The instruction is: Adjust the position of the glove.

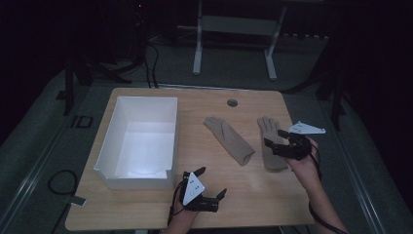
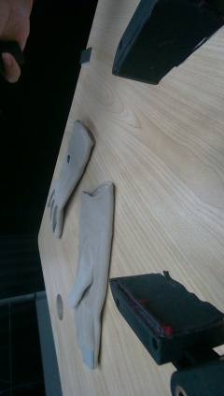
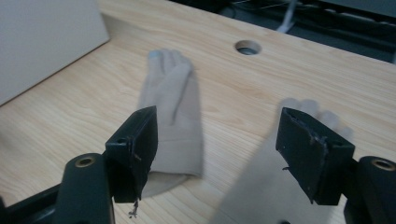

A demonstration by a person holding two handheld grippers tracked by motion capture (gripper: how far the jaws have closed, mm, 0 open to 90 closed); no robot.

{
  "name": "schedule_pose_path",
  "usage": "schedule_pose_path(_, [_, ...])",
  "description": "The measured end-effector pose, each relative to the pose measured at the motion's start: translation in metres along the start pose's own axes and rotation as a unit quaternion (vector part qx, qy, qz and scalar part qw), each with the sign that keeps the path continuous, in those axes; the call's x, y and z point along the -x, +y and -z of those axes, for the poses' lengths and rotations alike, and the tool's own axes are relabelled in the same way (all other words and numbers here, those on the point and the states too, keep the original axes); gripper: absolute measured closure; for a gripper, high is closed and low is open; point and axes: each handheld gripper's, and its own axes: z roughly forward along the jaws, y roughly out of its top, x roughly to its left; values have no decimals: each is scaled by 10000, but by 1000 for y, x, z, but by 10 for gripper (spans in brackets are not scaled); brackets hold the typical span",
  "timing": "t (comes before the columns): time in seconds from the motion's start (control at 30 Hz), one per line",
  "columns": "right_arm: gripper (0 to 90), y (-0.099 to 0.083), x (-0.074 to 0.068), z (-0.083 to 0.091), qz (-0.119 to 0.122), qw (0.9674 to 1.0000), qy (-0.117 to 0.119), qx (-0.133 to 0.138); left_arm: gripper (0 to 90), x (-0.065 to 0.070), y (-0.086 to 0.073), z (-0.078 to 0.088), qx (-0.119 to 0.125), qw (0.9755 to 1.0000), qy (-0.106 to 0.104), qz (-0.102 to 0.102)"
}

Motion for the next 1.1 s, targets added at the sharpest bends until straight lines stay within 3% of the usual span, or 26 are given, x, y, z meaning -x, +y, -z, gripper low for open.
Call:
schedule_pose_path(0.23, [313,12,-14,-29,233,9987,457,-58,24,0,0,0,-17,10000,11,-18])
schedule_pose_path(0.3, [317,13,-16,-33,272,9986,453,-54,23,1,0,0,-21,10000,10,-30])
schedule_pose_path(0.43, [349,19,-22,-51,422,9967,668,-174,23,1,0,0,-21,10000,4,-36])
schedule_pose_path(0.7, [398,24,-29,-86,503,9951,756,-400,23,1,0,0,-15,10000,-17,-49])
schedule_pose_path(0.83, [436,24,-30,-105,492,9929,923,-565,23,1,0,0,-6,10000,-29,-81])
schedule_pose_path(1.1, [512,17,-27,-138,532,9925,837,-715,23,2,0,0,-6,10000,-41,-83])
